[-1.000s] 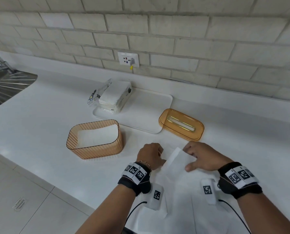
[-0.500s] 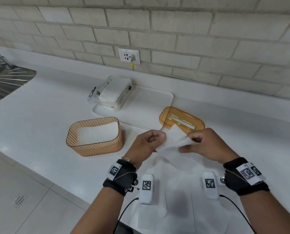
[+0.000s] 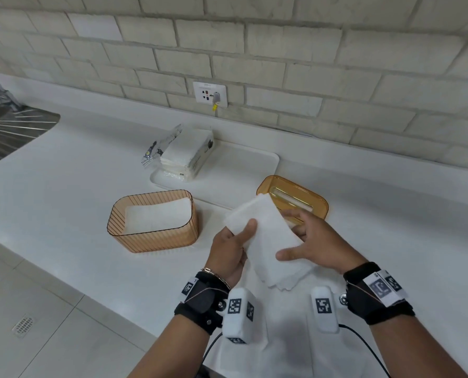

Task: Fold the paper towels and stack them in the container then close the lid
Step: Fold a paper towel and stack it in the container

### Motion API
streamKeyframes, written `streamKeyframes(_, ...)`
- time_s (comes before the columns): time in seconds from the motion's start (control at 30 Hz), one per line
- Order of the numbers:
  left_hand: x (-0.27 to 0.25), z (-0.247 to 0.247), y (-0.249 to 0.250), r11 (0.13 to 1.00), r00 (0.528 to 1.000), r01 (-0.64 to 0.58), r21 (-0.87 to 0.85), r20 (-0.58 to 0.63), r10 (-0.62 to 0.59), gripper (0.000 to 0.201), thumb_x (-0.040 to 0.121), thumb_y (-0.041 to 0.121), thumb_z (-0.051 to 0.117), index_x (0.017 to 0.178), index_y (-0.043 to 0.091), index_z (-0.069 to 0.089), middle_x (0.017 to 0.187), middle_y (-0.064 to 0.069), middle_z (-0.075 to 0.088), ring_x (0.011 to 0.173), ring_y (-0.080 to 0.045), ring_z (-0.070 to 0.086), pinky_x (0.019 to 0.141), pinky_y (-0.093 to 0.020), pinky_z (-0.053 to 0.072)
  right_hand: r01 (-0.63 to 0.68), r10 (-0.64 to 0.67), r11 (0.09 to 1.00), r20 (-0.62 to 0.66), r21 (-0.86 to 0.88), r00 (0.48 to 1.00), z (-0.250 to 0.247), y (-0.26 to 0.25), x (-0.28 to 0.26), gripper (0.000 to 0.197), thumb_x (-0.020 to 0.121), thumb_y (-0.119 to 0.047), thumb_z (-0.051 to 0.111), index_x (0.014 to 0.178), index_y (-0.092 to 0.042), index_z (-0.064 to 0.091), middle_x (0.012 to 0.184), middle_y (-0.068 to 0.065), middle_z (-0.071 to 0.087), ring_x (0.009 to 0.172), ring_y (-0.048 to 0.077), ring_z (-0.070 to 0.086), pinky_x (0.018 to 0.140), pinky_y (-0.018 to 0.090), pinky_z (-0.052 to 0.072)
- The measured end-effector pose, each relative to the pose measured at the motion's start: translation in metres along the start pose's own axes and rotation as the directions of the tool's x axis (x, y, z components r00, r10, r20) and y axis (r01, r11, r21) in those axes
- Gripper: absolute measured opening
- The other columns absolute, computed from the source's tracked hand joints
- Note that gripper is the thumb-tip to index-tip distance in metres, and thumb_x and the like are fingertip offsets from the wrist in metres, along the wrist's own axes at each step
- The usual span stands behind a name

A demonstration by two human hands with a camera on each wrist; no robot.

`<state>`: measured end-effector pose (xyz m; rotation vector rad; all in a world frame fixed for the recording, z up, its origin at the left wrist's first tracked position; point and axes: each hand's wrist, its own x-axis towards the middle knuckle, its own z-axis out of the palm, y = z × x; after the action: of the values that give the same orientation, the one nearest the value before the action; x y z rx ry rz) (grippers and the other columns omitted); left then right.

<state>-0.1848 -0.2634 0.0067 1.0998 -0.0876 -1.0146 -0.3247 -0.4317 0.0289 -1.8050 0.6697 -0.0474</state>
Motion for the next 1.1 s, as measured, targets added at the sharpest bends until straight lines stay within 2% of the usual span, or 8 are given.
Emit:
streamKeyframes(0.1, 0.000, -0.011, 0.005, 0.999, 0.999, -0.033, -0.005, -0.020, 0.033, 0.041, 0.090, 0.014, 0.078, 0.129, 0.002, 0.067, 0.126, -0.020, 0.074, 0.114, -0.034, 0.072, 0.098, -0.046, 0.059, 0.028, -0.021, 0.991, -0.055, 0.133, 0.998, -0.003, 0.006, -0.014, 0.043, 0.075, -0.023, 0.094, 0.114, -0.025, 0.075, 0.104, -0.013, 0.081, 0.101, 0.006, 0.076, 0.092, 0.030, 0.061)
streamKeyframes(0.17, -0.002, -0.017, 0.007, 0.991, 0.997, -0.059, 0.123, -0.047, 0.065, 0.033, 0.084, 0.006, 0.083, 0.115, 0.001, 0.072, 0.117, -0.022, 0.076, 0.102, -0.034, 0.074, 0.086, -0.040, 0.063, 0.053, -0.015, 0.964, -0.146, 0.262, 0.989, -0.003, 0.012, -0.021, 0.030, 0.078, -0.020, 0.090, 0.106, -0.022, 0.078, 0.100, -0.016, 0.081, 0.100, 0.004, 0.076, 0.084, 0.020, 0.059)
streamKeyframes(0.27, -0.004, -0.027, 0.007, 0.906, 0.991, -0.126, 0.404, 0.006, 0.135, 0.034, 0.075, 0.004, 0.091, 0.106, 0.006, 0.077, 0.104, -0.013, 0.081, 0.094, -0.032, 0.077, 0.082, -0.041, 0.064, 0.058, 0.023, 0.915, -0.194, 0.399, 0.981, 0.004, 0.023, -0.019, 0.039, 0.074, -0.019, 0.092, 0.109, -0.010, 0.079, 0.107, 0.005, 0.082, 0.104, 0.024, 0.078, 0.095, 0.041, 0.060)
streamKeyframes(0.4, -0.001, -0.031, -0.003, 0.743, 0.977, -0.203, 0.638, 0.078, 0.200, 0.031, 0.068, 0.002, 0.095, 0.089, 0.016, 0.078, 0.085, 0.003, 0.079, 0.074, -0.011, 0.071, 0.068, -0.024, 0.057, 0.078, -0.019, 0.935, -0.170, 0.346, 0.985, 0.018, 0.029, -0.018, 0.035, 0.071, -0.009, 0.094, 0.103, -0.013, 0.080, 0.101, 0.005, 0.081, 0.097, 0.022, 0.077, 0.079, 0.027, 0.060)
streamKeyframes(0.53, -0.001, -0.036, -0.013, 0.753, 0.981, -0.158, 0.639, 0.016, 0.192, 0.038, 0.065, -0.005, 0.092, 0.091, 0.020, 0.079, 0.086, 0.004, 0.079, 0.074, -0.013, 0.071, 0.068, -0.029, 0.060, 0.042, -0.013, 0.971, -0.123, 0.235, 0.992, 0.023, 0.043, -0.020, 0.054, 0.063, -0.015, 0.101, 0.110, -0.029, 0.079, 0.108, -0.005, 0.080, 0.104, 0.013, 0.075, 0.091, 0.033, 0.061)
streamKeyframes(0.7, -0.002, -0.031, -0.018, 0.754, 0.981, -0.143, 0.642, -0.006, 0.192, 0.038, 0.068, -0.007, 0.087, 0.096, 0.017, 0.077, 0.090, 0.001, 0.082, 0.083, -0.020, 0.078, 0.074, -0.034, 0.064, 0.003, 0.022, 0.982, -0.129, 0.191, 0.991, 0.021, 0.053, -0.022, 0.059, 0.061, -0.020, 0.103, 0.112, -0.027, 0.076, 0.106, -0.008, 0.081, 0.102, 0.012, 0.077, 0.095, 0.041, 0.061)
streamKeyframes(0.87, 0.000, -0.019, -0.017, 0.779, 0.974, -0.174, 0.602, -0.014, 0.228, 0.030, 0.070, -0.010, 0.081, 0.079, 0.019, 0.076, 0.079, 0.000, 0.076, 0.069, -0.015, 0.067, 0.065, -0.030, 0.056, 0.050, -0.021, 0.980, -0.147, 0.195, 0.989, 0.023, 0.049, -0.022, 0.058, 0.059, -0.017, 0.103, 0.110, -0.029, 0.078, 0.106, -0.006, 0.080, 0.103, 0.012, 0.075, 0.088, 0.034, 0.062)
streamKeyframes(1.1, -0.005, -0.021, -0.022, 0.794, 0.980, -0.153, 0.589, -0.016, 0.200, 0.034, 0.067, -0.012, 0.084, 0.082, 0.017, 0.077, 0.081, 0.001, 0.077, 0.071, -0.014, 0.068, 0.066, -0.028, 0.058, 0.053, -0.010, 0.968, -0.175, 0.245, 0.985, 0.026, 0.058, -0.022, 0.055, 0.058, -0.016, 0.103, 0.105, -0.025, 0.078, 0.102, -0.004, 0.080, 0.098, 0.015, 0.076, 0.080, 0.028, 0.061)
